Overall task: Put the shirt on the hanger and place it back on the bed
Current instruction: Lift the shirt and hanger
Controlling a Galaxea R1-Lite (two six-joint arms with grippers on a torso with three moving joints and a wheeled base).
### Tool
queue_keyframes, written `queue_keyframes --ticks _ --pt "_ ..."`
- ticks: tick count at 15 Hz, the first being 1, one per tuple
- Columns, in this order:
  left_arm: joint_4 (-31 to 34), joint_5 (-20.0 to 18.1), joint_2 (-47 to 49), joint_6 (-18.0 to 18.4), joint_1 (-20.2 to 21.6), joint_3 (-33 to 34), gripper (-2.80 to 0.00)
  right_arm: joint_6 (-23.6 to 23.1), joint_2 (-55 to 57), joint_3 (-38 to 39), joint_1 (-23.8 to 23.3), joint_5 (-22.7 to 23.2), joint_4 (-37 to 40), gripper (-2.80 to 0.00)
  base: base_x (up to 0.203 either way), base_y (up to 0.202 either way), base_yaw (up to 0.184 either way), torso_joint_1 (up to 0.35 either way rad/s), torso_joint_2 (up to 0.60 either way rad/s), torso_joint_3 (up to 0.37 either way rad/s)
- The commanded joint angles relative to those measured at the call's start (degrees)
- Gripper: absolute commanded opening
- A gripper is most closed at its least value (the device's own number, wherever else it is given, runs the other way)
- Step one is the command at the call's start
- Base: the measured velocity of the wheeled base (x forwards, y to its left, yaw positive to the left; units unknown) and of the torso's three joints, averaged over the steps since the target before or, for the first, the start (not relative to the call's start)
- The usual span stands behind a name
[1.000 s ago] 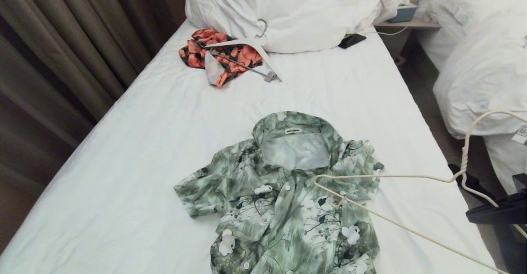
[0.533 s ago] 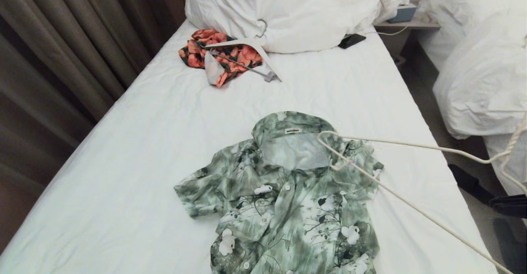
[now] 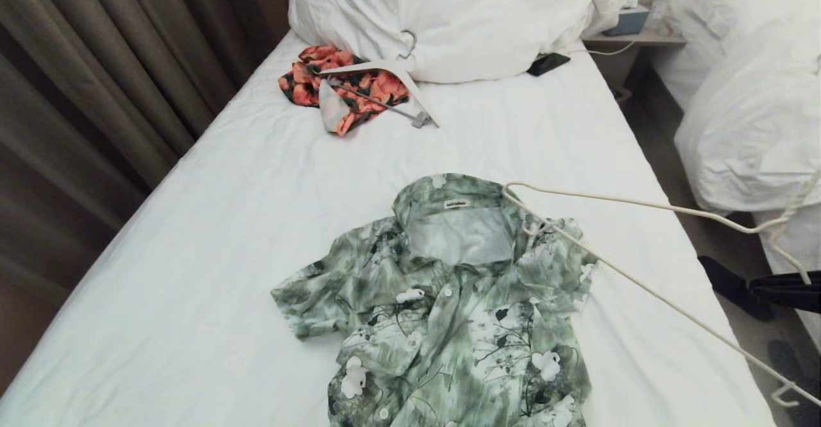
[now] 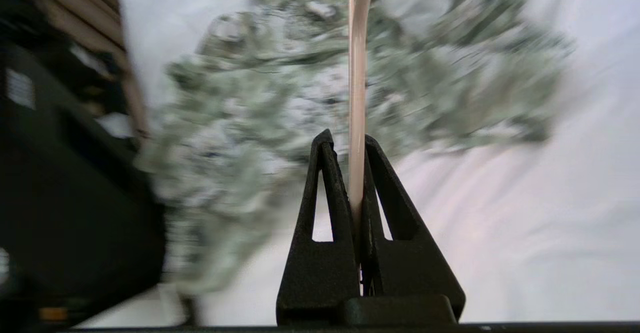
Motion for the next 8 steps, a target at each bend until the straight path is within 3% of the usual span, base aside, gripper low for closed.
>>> queue_keyframes --ticks 1,3,8 --pt "0.25 -0.09 0.05 0.85 0.01 0.01 -2.80 -0.36 3.09 -0.26 1.31 0.30 -5.57 -2.80 0.000 0.000 0.000 0.000 0.00 0.000" --pt "0.11 0.31 0.05 -1.59 0.01 0.01 -2.80 -0.27 4.26 -1.28 4.67 0.16 -12.87 -2.80 0.000 0.000 0.000 0.000 0.00 0.000" --pt "0.01 0.53 0.05 -1.62 0.01 0.01 -2.80 -4.37 5.10 -1.46 8.66 0.14 -15.01 -2.80 0.000 0.000 0.000 0.000 0.00 0.000"
